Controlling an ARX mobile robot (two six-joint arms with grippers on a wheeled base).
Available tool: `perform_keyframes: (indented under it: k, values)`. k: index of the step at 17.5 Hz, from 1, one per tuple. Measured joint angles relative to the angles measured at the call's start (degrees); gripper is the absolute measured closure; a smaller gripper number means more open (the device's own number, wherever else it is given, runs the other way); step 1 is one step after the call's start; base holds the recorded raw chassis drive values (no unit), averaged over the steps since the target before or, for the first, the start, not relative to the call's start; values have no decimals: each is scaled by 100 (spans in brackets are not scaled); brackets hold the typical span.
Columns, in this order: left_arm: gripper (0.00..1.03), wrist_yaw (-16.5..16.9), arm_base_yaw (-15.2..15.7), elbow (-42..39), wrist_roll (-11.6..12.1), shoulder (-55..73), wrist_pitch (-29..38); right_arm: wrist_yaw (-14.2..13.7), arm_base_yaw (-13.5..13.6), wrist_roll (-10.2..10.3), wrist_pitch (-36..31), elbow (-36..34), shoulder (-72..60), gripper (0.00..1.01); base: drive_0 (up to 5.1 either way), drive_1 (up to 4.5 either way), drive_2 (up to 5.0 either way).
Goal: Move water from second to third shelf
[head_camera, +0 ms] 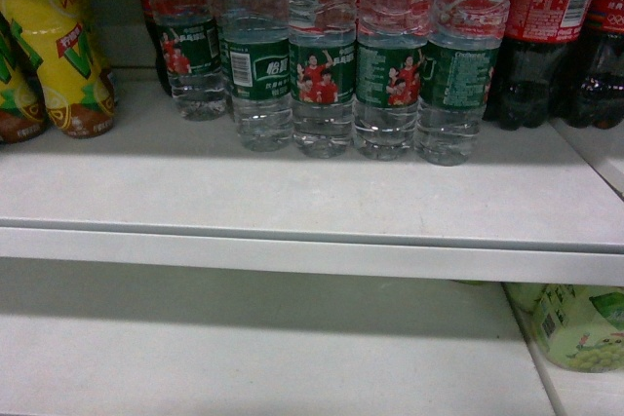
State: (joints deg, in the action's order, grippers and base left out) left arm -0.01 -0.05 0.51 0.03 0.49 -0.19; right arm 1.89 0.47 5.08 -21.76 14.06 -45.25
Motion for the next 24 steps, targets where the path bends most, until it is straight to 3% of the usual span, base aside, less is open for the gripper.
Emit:
perform_keyframes:
  k: [1,4,9,24]
  values:
    - [5,0,0,0,0,0,0,79,-131,0,216,-9,380,61,0,0,0]
    - [5,0,0,0,0,0,0,98,-74,2,669,-46,1056,61,0,0,0]
    - [5,0,0,0,0,0,0,46,-44,105,553,-20,898,61,0,0,0]
    - [5,0,0,0,0,0,0,9,20,114,575,-17,1012,61,0,0,0]
